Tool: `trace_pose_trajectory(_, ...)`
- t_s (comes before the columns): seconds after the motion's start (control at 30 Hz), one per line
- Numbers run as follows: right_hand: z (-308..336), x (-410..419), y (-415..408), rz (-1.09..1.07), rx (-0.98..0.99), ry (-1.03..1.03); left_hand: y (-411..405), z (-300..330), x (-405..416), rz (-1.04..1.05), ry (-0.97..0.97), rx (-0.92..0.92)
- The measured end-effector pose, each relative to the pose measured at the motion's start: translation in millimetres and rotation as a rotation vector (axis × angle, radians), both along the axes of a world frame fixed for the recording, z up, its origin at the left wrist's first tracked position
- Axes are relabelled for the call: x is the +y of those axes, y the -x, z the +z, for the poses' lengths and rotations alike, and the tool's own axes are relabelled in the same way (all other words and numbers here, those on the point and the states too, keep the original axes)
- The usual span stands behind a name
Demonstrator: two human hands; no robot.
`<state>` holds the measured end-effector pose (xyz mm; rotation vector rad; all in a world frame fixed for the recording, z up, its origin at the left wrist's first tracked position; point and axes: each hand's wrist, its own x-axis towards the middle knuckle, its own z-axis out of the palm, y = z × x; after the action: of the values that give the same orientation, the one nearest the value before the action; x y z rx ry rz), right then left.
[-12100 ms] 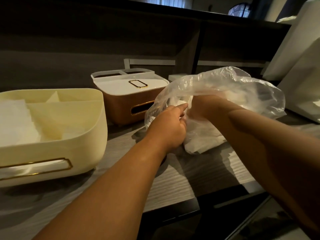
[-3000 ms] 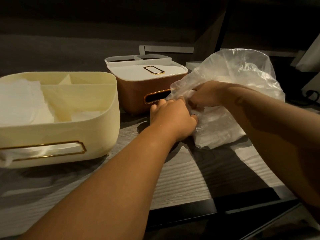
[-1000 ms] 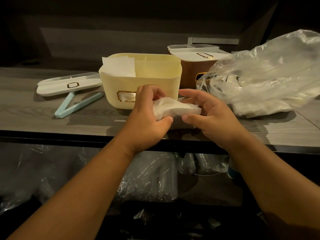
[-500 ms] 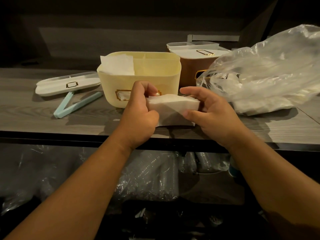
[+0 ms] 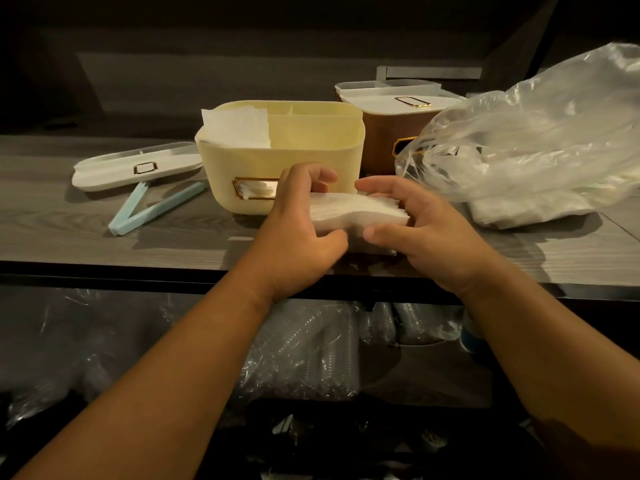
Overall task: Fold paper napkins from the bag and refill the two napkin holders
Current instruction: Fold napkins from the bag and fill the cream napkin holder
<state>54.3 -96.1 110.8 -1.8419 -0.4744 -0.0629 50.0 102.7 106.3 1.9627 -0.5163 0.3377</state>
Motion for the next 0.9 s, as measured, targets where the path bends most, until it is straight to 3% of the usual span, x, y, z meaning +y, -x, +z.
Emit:
trace_pose_trajectory(0.6,-1.9,3.0,-2.1,-0.114,-0.022,0.039,-1.2,2.2,-1.3,-0.039,-0.018,0.078)
trace_pose_trajectory(0.9,0.9,4.6,-0.3,-0.152,-0.013,0.041,-6.0,0.0,0.6,-0.012,0.06,0.063)
